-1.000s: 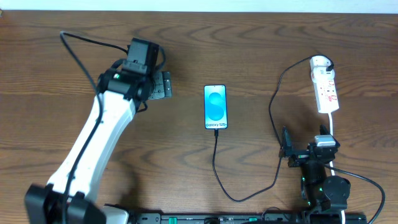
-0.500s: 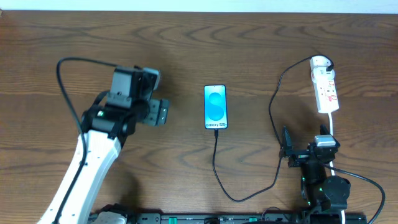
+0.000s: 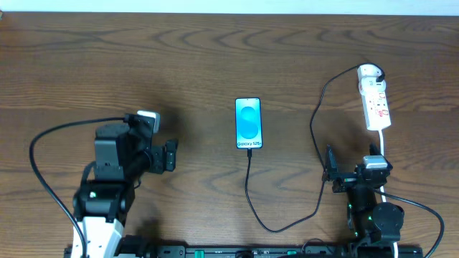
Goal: Plug charger to phone and switch on socket
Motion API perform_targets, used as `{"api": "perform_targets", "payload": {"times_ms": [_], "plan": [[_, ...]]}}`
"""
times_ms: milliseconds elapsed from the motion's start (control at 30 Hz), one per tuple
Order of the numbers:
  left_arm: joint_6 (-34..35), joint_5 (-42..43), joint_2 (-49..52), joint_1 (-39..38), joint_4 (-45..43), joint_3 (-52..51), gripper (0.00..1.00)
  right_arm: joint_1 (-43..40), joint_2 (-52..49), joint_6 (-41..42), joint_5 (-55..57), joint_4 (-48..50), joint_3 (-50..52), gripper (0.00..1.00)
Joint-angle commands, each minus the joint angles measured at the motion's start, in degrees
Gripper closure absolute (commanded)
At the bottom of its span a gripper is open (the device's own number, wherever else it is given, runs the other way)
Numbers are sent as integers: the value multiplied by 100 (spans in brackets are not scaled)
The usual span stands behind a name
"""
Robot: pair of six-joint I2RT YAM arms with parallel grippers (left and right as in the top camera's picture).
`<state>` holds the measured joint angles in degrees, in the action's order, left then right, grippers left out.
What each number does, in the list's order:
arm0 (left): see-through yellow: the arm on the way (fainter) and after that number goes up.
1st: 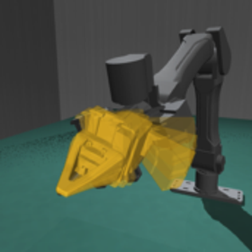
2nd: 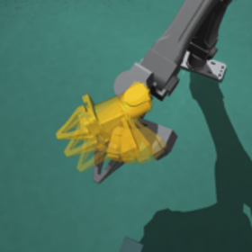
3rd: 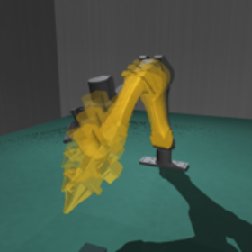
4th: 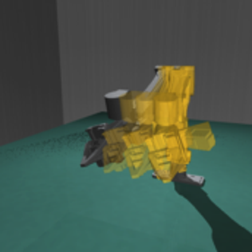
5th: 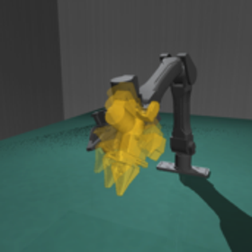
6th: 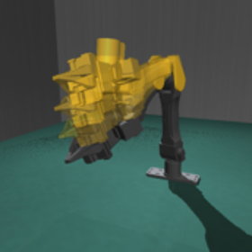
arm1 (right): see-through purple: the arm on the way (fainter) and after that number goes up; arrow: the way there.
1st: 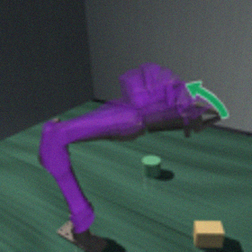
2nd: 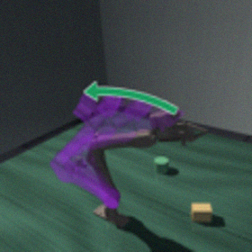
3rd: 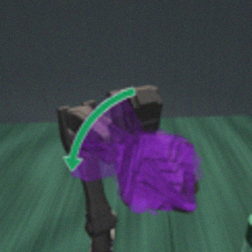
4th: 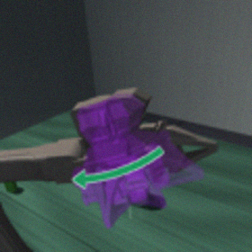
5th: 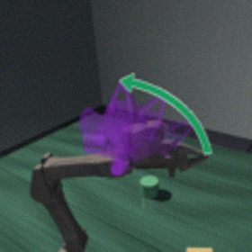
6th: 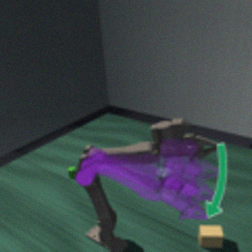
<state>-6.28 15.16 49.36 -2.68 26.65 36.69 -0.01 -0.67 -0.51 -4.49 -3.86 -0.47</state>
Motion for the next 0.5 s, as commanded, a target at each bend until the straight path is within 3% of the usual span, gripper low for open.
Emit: {"api": "perform_targets", "payload": {"times_ms": [0, 467], "plan": [[-70, 94, -341, 24, -531, -584, 8, 85, 35, -63, 28, -20, 15, 1], [254, 90, -2004, 26, -2363, -2393, 8, 85, 35, -63, 28, -20, 15, 1]]}}
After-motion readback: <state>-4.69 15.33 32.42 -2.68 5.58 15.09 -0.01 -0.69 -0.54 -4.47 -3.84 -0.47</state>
